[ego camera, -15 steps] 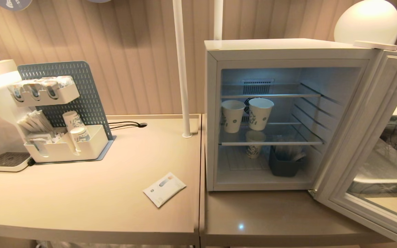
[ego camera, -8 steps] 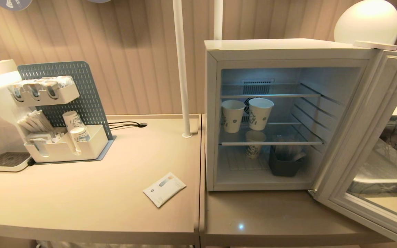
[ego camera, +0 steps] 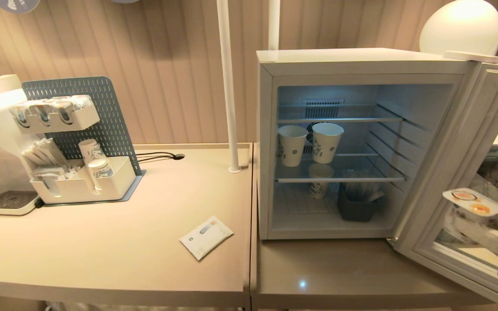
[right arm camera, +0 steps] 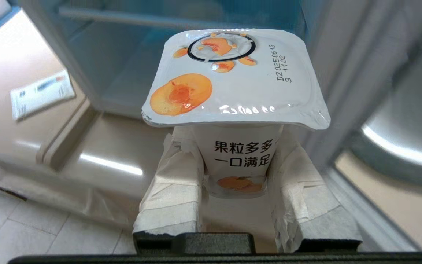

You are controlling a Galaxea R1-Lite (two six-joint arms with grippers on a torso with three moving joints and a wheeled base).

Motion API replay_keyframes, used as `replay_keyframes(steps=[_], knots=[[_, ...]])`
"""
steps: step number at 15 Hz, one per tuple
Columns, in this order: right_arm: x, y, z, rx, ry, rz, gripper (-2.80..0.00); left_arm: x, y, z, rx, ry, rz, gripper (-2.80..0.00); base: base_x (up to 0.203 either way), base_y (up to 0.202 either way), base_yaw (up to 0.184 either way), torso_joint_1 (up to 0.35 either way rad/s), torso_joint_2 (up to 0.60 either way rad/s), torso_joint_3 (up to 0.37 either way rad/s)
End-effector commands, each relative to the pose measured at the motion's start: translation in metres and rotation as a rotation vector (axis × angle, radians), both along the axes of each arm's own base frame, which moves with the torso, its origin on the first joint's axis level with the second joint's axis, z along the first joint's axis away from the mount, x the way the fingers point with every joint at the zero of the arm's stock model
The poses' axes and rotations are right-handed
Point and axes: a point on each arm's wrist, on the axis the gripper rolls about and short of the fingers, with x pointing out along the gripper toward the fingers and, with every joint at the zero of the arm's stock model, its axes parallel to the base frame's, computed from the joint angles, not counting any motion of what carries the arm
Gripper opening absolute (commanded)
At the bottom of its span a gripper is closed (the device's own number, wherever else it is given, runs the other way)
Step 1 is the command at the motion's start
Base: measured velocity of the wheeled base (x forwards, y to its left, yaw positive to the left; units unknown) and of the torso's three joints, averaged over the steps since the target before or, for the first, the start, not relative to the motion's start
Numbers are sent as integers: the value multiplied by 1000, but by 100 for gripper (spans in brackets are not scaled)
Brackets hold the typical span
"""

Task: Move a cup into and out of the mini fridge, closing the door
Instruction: Put the yoghurt in the freezer

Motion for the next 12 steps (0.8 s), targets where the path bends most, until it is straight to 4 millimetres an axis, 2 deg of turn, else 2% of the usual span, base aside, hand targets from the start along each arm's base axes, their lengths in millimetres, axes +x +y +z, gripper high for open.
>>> replay_keyframes(steps=[1, 7, 12], knots=[[48, 14, -17, 1, 33, 12, -280, 0, 0, 0, 0, 0, 1, -280, 0, 0, 0, 0, 0, 0], [109, 87, -24, -36, -92, -126, -280, 0, 0, 0, 0, 0, 1, -280, 0, 0, 0, 0, 0, 0], [152, 108, -34, -55, -107, -233, -280, 0, 0, 0, 0, 0, 1, -280, 0, 0, 0, 0, 0, 0]])
